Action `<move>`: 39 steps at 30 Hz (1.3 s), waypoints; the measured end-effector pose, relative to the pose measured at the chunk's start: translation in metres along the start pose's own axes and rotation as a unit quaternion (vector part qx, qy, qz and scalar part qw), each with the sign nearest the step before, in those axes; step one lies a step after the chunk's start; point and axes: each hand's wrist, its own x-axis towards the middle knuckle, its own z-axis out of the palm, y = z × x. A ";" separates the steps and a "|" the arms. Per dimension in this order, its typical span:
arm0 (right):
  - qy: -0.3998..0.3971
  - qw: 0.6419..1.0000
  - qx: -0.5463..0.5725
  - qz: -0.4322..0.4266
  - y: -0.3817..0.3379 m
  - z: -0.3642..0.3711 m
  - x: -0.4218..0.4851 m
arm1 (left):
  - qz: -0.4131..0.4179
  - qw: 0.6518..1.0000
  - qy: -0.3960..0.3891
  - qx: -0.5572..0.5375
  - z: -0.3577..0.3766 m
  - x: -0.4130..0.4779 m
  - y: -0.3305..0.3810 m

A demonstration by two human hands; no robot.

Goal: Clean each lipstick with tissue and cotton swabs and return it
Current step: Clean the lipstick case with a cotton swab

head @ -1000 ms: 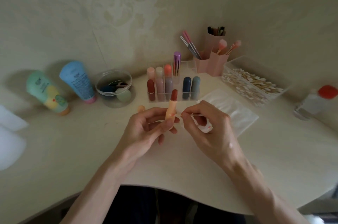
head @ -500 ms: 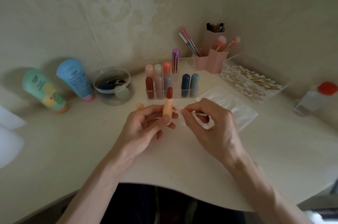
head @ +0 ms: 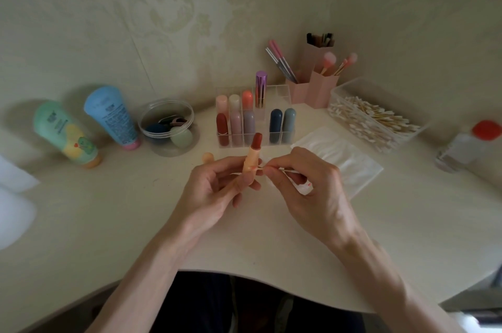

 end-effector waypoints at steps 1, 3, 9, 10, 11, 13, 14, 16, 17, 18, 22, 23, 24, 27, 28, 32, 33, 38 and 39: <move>0.000 1.000 0.001 0.000 0.000 0.001 0.000 | 0.001 1.000 -0.001 -0.001 0.000 0.000 0.000; 0.001 1.000 0.004 -0.001 -0.001 0.001 0.000 | 0.002 1.000 -0.003 -0.004 0.000 0.000 0.000; 0.007 1.000 -0.009 0.003 0.001 -0.002 0.001 | 0.004 1.000 -0.006 -0.001 -0.002 0.000 0.001; 0.008 1.000 -0.010 0.006 0.002 -0.003 0.001 | 0.006 1.000 -0.006 0.000 -0.002 0.001 0.001; 0.009 1.000 -0.011 0.009 0.002 -0.002 0.001 | 0.008 1.000 -0.008 0.003 -0.003 0.001 0.001; 0.009 1.000 -0.015 0.013 0.003 -0.001 0.001 | 0.010 1.000 -0.014 0.009 -0.003 0.001 0.001; 0.010 1.000 -0.017 0.013 0.003 -0.001 0.001 | 0.010 1.000 -0.018 0.010 -0.003 0.001 0.001; 0.010 1.000 -0.017 0.013 0.003 0.000 0.001 | 0.008 1.000 -0.025 0.014 -0.003 0.000 0.000; 0.010 1.000 -0.017 0.014 0.003 0.000 0.001 | 0.006 0.999 -0.029 0.018 -0.003 0.000 0.001; 0.010 1.000 -0.017 0.016 0.003 0.001 0.000 | 0.005 0.999 -0.033 0.022 -0.003 -0.001 0.001; 0.007 1.000 -0.016 0.014 0.001 0.003 0.000 | 0.005 0.999 -0.019 0.042 -0.003 -0.001 0.000; 0.008 1.000 -0.016 0.013 0.001 0.003 0.000 | 0.006 0.999 -0.011 0.044 -0.002 0.000 0.000; 0.009 1.000 -0.015 0.014 0.001 0.003 0.000 | 0.006 0.999 -0.006 0.043 -0.002 0.000 -0.001; 0.009 1.000 -0.013 0.018 0.000 0.002 0.000 | 0.009 0.999 -0.012 0.038 -0.002 0.000 -0.002; 0.009 1.000 -0.012 0.018 0.000 0.002 0.000 | 0.012 0.999 -0.017 0.037 -0.002 0.000 -0.002; 0.015 1.000 -0.017 0.016 0.000 0.001 0.000 | 0.011 1.000 -0.019 0.010 0.000 -0.001 0.000; 0.016 1.000 -0.018 0.017 0.000 0.001 0.000 | 0.009 1.000 -0.015 -0.002 0.000 0.000 0.000; 0.010 1.000 -0.021 0.017 0.001 0.002 0.000 | 0.006 1.000 -0.012 -0.016 -0.001 0.000 0.000; 0.010 1.000 -0.019 0.014 0.001 0.002 0.000 | 0.006 1.000 -0.012 -0.016 -0.001 0.000 0.001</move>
